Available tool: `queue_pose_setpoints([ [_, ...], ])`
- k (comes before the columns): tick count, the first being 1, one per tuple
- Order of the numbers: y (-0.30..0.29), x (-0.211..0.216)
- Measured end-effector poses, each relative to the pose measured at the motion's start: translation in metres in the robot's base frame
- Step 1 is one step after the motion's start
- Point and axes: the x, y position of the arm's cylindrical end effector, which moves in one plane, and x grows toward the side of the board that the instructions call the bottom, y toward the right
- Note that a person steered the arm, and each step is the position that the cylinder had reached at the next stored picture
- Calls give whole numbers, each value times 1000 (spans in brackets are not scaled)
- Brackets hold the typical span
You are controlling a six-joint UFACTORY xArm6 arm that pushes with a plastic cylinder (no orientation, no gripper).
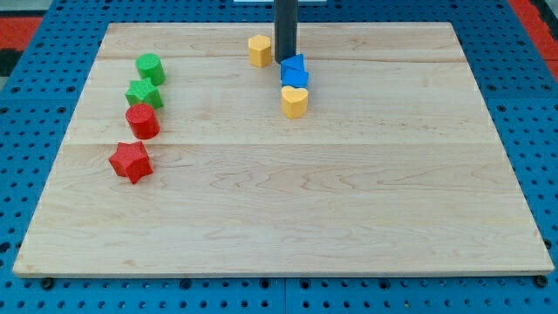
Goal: Move the yellow hexagon above the blue triangle
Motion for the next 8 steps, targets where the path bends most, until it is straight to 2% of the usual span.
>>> queue_pose_setpoints([
  [1,-2,-10],
  [2,-58,8],
  [4,-144,9],
  [6,-86,-14],
  [8,-148,-59],
])
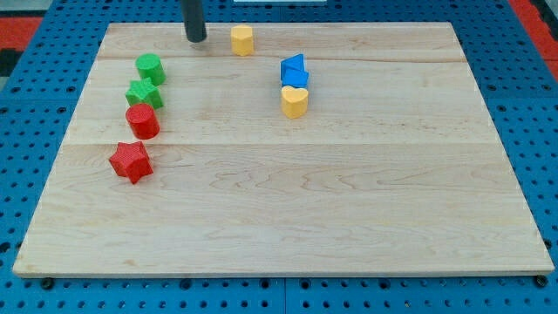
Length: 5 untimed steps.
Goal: Move the yellow hexagon above the blue triangle
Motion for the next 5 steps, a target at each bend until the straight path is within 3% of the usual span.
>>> queue_pose_setpoints([
  [2,101,16],
  [5,120,43],
])
